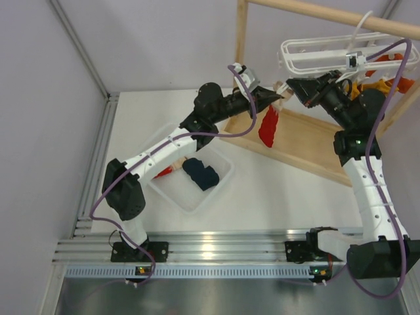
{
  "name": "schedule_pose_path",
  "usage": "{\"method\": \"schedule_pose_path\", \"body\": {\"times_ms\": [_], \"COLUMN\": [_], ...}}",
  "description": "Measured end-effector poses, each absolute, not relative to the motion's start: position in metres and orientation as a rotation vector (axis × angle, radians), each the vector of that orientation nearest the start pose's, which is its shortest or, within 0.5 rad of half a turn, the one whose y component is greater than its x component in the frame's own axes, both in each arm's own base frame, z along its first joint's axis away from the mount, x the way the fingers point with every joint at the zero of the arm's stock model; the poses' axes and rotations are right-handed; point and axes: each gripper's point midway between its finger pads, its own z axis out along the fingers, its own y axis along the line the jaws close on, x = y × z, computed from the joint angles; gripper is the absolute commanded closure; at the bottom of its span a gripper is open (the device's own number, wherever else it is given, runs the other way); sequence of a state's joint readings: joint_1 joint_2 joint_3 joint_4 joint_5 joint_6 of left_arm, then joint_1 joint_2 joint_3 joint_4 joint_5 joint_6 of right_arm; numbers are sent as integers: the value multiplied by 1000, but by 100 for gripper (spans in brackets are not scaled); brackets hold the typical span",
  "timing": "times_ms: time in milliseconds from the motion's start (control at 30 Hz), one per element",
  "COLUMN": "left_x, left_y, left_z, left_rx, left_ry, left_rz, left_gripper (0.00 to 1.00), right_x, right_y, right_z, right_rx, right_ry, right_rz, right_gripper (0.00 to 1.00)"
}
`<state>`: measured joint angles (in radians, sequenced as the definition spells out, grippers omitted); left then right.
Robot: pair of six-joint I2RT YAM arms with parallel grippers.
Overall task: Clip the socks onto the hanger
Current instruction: Clamp the sock onto the hanger.
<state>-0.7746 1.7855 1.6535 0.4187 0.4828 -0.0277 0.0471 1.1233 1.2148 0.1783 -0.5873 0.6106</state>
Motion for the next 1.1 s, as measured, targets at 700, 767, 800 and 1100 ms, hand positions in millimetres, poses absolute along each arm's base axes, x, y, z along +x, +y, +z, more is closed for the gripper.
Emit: {"method": "schedule_pose_path", "body": {"times_ms": [700, 767, 800, 1100], "left_x": [340, 344, 350, 400], "left_y": [-449, -442, -437, -411], "left_z": [422, 416, 413, 438], "left_rx": [853, 831, 808, 683], "left_ry": [1075, 1108, 1130, 1122], "left_rz": [-978, -984, -989, -978], "left_gripper": [47, 46, 46, 34], "right_x": [347, 349, 350, 353], "right_y": [122, 112, 106, 66], "right_z": [455, 455, 455, 454], "right_rx": [-149, -126, -114, -40], "right_ry": [1436, 1438, 1438, 1447], "right_rz": [972, 961, 954, 912], "right_gripper": [63, 63, 63, 60]}}
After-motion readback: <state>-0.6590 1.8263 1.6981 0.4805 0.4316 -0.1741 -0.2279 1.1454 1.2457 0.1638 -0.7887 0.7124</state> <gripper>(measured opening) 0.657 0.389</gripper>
